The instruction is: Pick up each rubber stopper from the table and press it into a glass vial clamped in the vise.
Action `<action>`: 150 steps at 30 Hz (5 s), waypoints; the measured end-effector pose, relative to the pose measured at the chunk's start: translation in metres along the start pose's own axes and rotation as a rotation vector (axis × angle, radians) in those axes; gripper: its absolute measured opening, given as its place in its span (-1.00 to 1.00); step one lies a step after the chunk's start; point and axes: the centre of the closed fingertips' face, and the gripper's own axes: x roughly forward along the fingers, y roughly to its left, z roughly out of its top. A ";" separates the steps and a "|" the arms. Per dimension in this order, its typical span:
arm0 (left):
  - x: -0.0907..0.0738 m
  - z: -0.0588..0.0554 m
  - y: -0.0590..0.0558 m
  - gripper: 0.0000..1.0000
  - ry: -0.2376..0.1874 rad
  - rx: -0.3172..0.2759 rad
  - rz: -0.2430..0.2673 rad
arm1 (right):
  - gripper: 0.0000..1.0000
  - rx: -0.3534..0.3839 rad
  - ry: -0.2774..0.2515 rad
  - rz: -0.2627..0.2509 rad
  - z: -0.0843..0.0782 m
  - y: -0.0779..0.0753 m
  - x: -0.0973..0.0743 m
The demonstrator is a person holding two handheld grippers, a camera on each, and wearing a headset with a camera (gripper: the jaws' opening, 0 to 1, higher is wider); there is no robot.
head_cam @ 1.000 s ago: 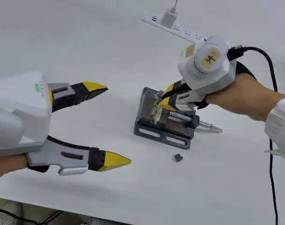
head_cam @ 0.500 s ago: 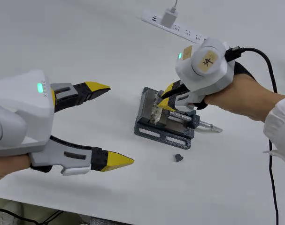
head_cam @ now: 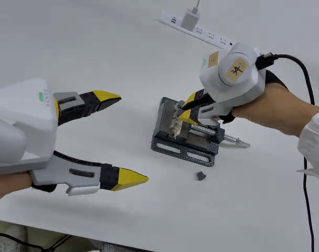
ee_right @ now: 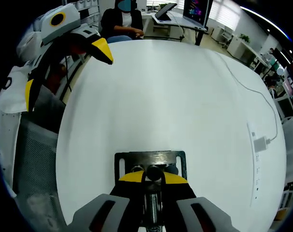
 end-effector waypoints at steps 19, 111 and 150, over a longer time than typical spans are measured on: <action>0.001 0.001 0.000 0.64 -0.002 0.000 -0.003 | -0.78 0.004 -0.020 -0.008 0.003 0.000 -0.005; 0.000 0.003 0.002 0.57 -0.026 -0.026 0.002 | -1.00 -0.028 0.079 0.067 0.003 -0.001 0.000; -0.004 0.013 -0.010 0.54 -0.023 0.014 -0.001 | -1.00 -0.004 0.136 0.078 0.006 0.008 -0.005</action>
